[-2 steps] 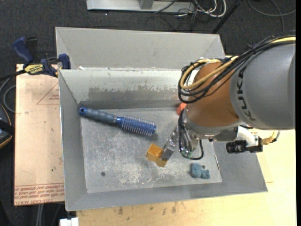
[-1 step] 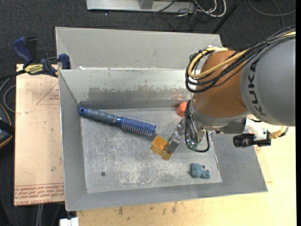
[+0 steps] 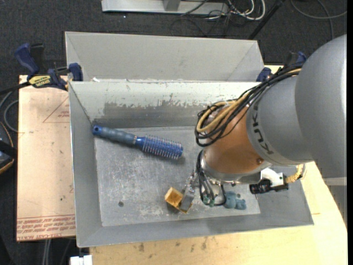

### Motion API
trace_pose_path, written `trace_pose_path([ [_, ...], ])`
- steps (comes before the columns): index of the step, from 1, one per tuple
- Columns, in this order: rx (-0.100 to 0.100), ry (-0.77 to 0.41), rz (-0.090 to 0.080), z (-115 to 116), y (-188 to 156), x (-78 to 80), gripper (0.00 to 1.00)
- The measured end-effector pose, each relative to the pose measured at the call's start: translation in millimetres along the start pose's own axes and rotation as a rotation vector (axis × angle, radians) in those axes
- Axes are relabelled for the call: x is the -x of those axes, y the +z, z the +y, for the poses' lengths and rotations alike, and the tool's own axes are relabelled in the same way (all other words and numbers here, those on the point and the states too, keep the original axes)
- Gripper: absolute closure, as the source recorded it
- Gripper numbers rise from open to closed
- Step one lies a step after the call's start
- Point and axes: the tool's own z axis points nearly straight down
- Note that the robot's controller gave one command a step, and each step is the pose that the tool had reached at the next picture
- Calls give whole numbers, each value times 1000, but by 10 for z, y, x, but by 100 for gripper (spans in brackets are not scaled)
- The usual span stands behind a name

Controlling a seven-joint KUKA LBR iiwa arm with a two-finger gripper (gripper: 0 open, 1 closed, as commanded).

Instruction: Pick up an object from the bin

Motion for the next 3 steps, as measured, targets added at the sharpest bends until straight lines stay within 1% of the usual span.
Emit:
trace_pose_path([
  [1,-2,41,-9,-26,-165,26,100],
  [2,1,101,-11,24,-1057,-140,100],
  [3,1,127,-14,3,-2395,-67,100],
])
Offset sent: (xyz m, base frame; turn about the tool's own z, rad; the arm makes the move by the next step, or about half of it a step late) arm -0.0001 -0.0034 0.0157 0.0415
